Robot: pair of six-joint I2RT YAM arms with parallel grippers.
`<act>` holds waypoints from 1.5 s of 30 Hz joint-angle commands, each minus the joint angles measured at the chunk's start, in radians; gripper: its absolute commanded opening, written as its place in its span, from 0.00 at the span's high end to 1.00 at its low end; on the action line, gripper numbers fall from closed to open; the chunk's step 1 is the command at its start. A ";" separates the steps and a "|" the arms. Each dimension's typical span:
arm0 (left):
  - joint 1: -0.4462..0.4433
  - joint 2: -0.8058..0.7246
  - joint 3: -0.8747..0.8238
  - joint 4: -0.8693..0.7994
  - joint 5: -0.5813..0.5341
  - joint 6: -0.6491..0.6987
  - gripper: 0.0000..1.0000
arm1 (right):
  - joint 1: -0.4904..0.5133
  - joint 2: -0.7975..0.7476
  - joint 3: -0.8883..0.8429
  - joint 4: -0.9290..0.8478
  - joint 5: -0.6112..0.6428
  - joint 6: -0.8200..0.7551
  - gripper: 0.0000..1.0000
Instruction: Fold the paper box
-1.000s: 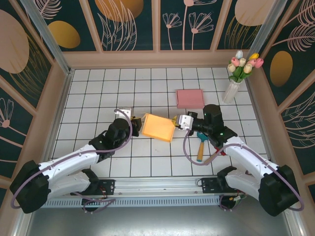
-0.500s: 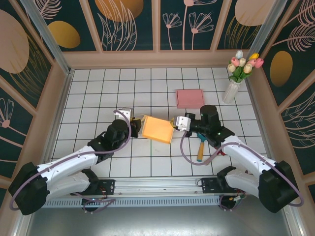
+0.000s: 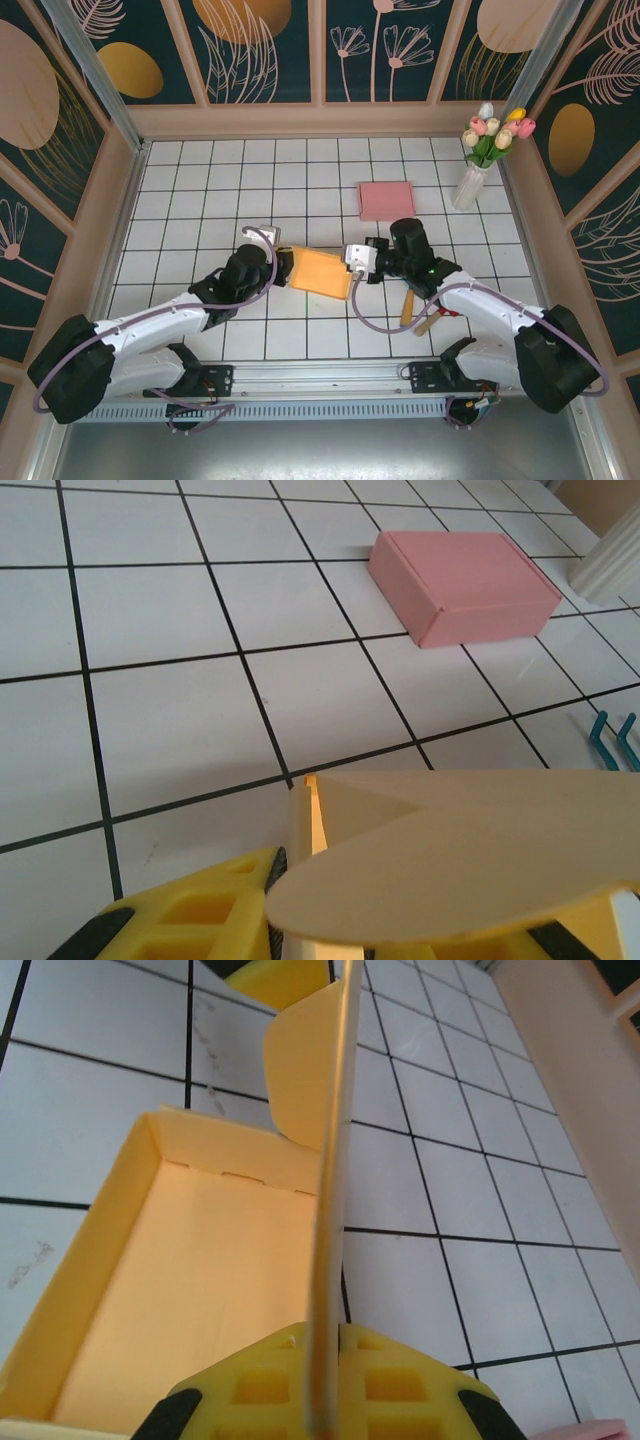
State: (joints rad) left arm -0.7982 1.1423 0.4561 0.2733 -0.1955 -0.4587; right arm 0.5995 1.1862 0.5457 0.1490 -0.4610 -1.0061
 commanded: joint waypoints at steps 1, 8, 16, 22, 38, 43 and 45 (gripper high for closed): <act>-0.002 0.009 -0.017 0.113 0.044 -0.018 0.72 | 0.020 0.016 -0.021 -0.041 0.020 -0.049 1.00; -0.002 0.019 -0.052 0.170 0.097 -0.030 0.72 | 0.041 0.028 -0.021 -0.085 0.076 -0.092 1.00; -0.002 -0.079 -0.086 0.140 0.137 -0.068 0.75 | 0.071 0.035 -0.039 -0.094 0.149 -0.129 1.00; -0.005 -0.354 -0.076 -0.118 0.004 -0.149 0.81 | 0.080 0.034 -0.042 -0.092 0.170 -0.136 0.97; -0.004 -0.033 0.159 -0.140 0.034 -0.082 0.57 | 0.121 0.013 -0.044 -0.135 0.219 -0.159 0.81; -0.004 0.094 0.150 -0.081 0.036 -0.090 0.58 | 0.121 0.024 -0.020 -0.175 0.193 -0.148 0.72; -0.006 0.124 0.131 -0.051 0.045 -0.097 0.58 | 0.120 0.025 -0.018 -0.181 0.181 -0.148 0.66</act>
State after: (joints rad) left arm -0.8005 1.2427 0.5911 0.1394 -0.1646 -0.5613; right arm 0.7151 1.2007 0.5228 0.0303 -0.2562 -1.1545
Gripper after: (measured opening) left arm 0.418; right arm 0.320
